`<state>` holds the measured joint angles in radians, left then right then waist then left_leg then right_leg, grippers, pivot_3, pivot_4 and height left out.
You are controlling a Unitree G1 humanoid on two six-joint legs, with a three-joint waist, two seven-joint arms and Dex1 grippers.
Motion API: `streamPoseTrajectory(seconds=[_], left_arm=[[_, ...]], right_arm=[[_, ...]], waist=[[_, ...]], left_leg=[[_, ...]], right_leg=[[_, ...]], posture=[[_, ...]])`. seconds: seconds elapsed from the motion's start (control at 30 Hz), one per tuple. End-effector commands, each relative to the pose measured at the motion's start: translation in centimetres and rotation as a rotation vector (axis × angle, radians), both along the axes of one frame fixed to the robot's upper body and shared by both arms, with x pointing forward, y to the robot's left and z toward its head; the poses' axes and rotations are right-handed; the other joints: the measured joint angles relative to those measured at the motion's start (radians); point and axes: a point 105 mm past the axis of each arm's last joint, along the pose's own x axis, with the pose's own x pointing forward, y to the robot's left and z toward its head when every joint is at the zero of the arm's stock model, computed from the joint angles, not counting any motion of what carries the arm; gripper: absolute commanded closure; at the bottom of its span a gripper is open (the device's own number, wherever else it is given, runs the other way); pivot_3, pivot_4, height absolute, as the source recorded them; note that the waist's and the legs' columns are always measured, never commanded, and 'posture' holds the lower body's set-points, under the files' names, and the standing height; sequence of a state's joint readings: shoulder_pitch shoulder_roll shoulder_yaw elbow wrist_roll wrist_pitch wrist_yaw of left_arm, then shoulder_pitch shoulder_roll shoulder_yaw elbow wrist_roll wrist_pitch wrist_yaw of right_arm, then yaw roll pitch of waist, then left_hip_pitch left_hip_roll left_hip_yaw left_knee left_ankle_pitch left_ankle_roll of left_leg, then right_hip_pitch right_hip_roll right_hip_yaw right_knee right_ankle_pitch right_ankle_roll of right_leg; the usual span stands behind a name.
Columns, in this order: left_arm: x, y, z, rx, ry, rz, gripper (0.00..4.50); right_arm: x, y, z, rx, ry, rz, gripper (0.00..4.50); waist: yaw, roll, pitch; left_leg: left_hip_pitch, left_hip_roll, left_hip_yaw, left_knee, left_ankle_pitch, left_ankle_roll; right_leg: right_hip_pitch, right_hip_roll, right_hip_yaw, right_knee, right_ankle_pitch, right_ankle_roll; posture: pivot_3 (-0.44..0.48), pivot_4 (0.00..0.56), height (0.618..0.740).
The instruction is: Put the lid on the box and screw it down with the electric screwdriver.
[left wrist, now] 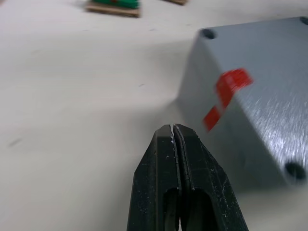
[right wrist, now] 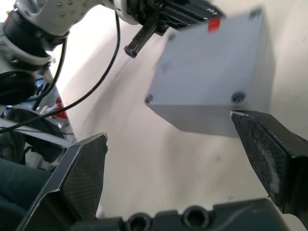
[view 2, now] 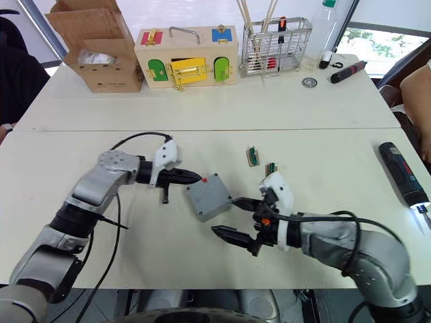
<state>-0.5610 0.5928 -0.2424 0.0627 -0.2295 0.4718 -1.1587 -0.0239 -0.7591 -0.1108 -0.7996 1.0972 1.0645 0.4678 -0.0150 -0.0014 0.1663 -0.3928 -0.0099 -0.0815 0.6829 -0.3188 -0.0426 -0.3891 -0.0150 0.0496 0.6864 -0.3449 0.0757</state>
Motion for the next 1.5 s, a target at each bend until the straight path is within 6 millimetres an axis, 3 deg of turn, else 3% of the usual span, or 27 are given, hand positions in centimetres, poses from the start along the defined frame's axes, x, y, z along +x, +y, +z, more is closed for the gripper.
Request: streamPoseTrajectory(seconds=[0.03, 0.23, 0.4, 0.6, 0.87, 1.07, 1.5], left_arm=[[-1.3, 0.9, 1.5, -0.025, 0.012, -0.01, 4.5], [-4.5, 2.5, 0.8, 0.027, 0.104, -0.009, 4.5], [-6.2, 1.9, -0.3, 0.039, 0.153, -0.025, 4.5], [-5.7, -0.1, -0.7, -0.009, 0.135, -0.011, 4.5], [-3.9, -1.3, -0.8, -0.043, 0.066, 0.019, 4.5], [-3.9, -1.4, -0.9, -0.043, 0.067, 0.002, 4.5], [-5.1, -1.3, -1.5, -0.025, 0.114, -0.053, 4.5]], right_arm=[[0.0, -0.3, 1.4, -0.003, -0.045, 0.056, 0.03], [1.6, -1.4, 0.3, -0.101, -0.061, 0.094, 0.03], [3.1, -0.7, -0.8, -0.108, -0.079, 0.151, 0.03], [3.6, -0.1, -2.2, -0.106, -0.071, 0.197, 0.03], [1.6, 1.6, -2.0, -0.047, -0.049, 0.252, 0.03], [1.2, 2.0, -2.2, -0.035, -0.044, 0.23, 0.03], [2.5, 1.4, -2.1, -0.056, -0.098, 0.162, 0.03]], waist=[[0.0, 0.0, 0.0], [0.004, 0.0, 0.0], [0.004, 0.0, 0.0], [0.005, 0.0, 0.0], [0.005, 0.0, 0.0], [0.004, 0.0, 0.0], [0.005, 0.0, 0.0]], left_leg=[[0.0, 0.0, 0.0, 0.0, 0.0, 0.0], [0.0, 0.0, 0.0, 0.0, 0.0, 0.0], [0.0, 0.0, 0.0, 0.0, 0.0, 0.0], [0.0, 0.0, 0.0, 0.001, 0.0, 0.0], [0.0, 0.0, 0.0, 0.001, 0.0, 0.0], [0.0, 0.0, 0.0, 0.001, 0.0, 0.0], [0.0, 0.0, 0.0, 0.001, 0.0, 0.0]], right_leg=[[0.0, 0.0, 0.0, 0.0, 0.0, 0.0], [0.0, 0.0, 0.0, 0.0, 0.0, 0.0], [0.0, -0.001, 0.0, 0.0, 0.0, 0.0], [0.0, -0.001, 0.0, 0.0, 0.0, 0.0], [0.0, -0.001, 0.0, 0.0, 0.0, 0.0], [0.0, 0.0, 0.0, 0.0, 0.0, 0.0], [0.0, 0.0, 0.0, 0.0, 0.0, 0.0]], posture=[[0.0, 0.15, 0.74], [0.0, 0.15, 0.74], [0.0, 0.15, 0.74], [0.0, 0.15, 0.74], [0.0, 0.15, 0.74], [0.0, 0.15, 0.74], [0.0, 0.15, 0.74]])
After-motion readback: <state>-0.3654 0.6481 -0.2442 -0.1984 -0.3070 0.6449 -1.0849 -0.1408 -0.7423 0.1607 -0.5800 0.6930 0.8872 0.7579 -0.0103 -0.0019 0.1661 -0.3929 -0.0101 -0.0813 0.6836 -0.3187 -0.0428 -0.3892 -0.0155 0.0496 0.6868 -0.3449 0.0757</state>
